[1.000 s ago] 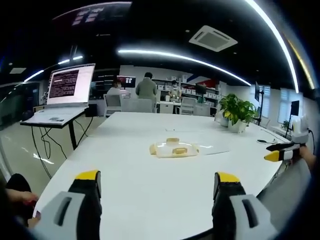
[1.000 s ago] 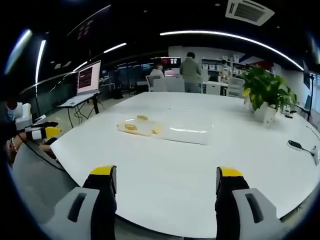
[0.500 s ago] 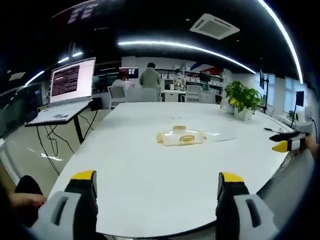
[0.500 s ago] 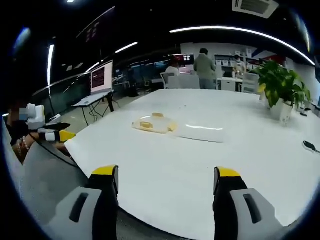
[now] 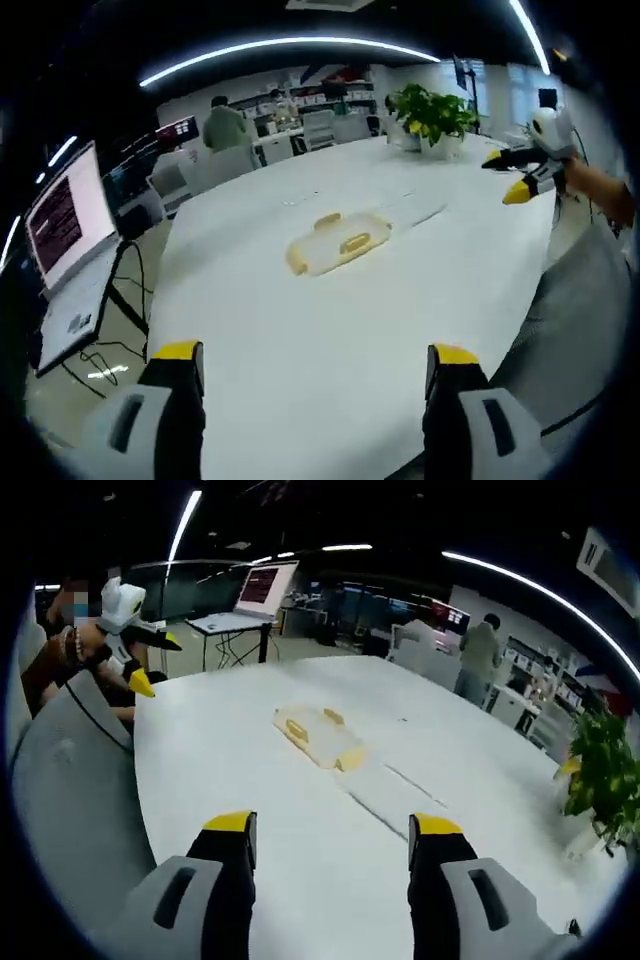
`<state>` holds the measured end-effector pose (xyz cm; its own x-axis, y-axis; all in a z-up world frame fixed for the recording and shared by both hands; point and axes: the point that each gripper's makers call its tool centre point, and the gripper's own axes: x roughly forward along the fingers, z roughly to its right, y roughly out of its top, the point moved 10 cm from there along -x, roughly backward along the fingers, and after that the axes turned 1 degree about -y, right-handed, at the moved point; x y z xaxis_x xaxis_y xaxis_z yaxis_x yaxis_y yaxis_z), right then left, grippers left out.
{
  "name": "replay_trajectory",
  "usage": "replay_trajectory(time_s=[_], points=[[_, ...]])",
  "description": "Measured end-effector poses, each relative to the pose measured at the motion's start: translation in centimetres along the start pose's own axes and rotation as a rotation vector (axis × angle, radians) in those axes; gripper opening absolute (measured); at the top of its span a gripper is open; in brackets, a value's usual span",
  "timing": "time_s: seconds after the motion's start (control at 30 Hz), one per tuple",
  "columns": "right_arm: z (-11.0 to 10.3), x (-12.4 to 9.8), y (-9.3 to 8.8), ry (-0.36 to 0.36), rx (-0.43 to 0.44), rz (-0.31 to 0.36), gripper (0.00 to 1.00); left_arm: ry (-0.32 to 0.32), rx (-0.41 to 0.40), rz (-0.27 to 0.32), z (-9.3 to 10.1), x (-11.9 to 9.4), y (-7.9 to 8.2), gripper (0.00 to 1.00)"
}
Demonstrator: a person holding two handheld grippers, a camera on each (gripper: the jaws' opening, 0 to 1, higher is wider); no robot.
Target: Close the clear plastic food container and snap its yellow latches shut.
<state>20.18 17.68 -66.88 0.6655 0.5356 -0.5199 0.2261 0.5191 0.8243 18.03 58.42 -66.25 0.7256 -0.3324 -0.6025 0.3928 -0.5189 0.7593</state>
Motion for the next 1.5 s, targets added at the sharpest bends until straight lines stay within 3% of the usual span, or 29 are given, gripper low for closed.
replay_trajectory(time_s=[0.1, 0.17, 0.23, 0.33, 0.47, 0.6, 0.67, 0.73, 0.87, 1.0, 1.17, 1.3, 1.4, 1.5], points=[[1.2, 1.5, 1.1, 0.056, -0.073, -0.025, 0.6, -0.072, 0.108, -0.058, -1.4, 2.3, 1.8, 0.93], [2.0, 2.5, 2.0, 0.078, -0.149, -0.052, 0.59, -0.056, 0.169, -0.113, -2.7, 3.8, 2.7, 0.9], [2.6, 3.2, 2.8, 0.087, -0.201, -0.059, 0.57, -0.105, 0.234, -0.163, -3.6, 5.2, 3.5, 0.9], [3.4, 4.7, 4.1, 0.129, -0.227, -0.051, 0.57, -0.153, 0.273, -0.193, -5.1, 6.9, 4.7, 0.9], [4.2, 7.1, 5.4, 0.199, -0.281, -0.087, 0.56, -0.207, 0.439, -0.233, -6.4, 9.3, 7.2, 0.91], [4.6, 9.6, 6.6, 0.279, -0.33, -0.126, 0.55, -0.265, 0.509, -0.284, -7.7, 12.5, 8.8, 0.91], [4.8, 11.0, 6.9, 0.316, -0.351, -0.157, 0.53, -0.273, 0.502, -0.29, -8.4, 14.2, 9.4, 0.91], [4.9, 12.5, 7.4, 0.341, -0.37, -0.177, 0.54, -0.31, 0.52, -0.313, -8.0, 15.3, 9.8, 0.91], [5.0, 14.8, 7.8, 0.393, -0.398, -0.208, 0.54, -0.411, 0.648, -0.328, -7.9, 17.4, 9.9, 0.88], [5.6, 17.9, 7.9, 0.432, -0.392, -0.262, 0.54, -0.44, 0.661, -0.382, -8.0, 20.1, 9.3, 0.87], [6.0, 20.6, 7.3, 0.479, -0.394, -0.351, 0.54, -0.504, 0.609, -0.38, -7.8, 22.2, 9.0, 0.81], [6.0, 22.4, 6.6, 0.502, -0.407, -0.41, 0.55, -0.543, 0.644, -0.381, -7.7, 23.3, 8.9, 0.79], [6.1, 23.5, 5.9, 0.54, -0.396, -0.46, 0.56, -0.648, 0.636, -0.395, -7.2, 24.0, 8.3, 0.79], [6.1, 24.3, 5.3, 0.582, -0.387, -0.497, 0.57, -0.659, 0.709, -0.407, -6.9, 24.4, 8.0, 0.76]])
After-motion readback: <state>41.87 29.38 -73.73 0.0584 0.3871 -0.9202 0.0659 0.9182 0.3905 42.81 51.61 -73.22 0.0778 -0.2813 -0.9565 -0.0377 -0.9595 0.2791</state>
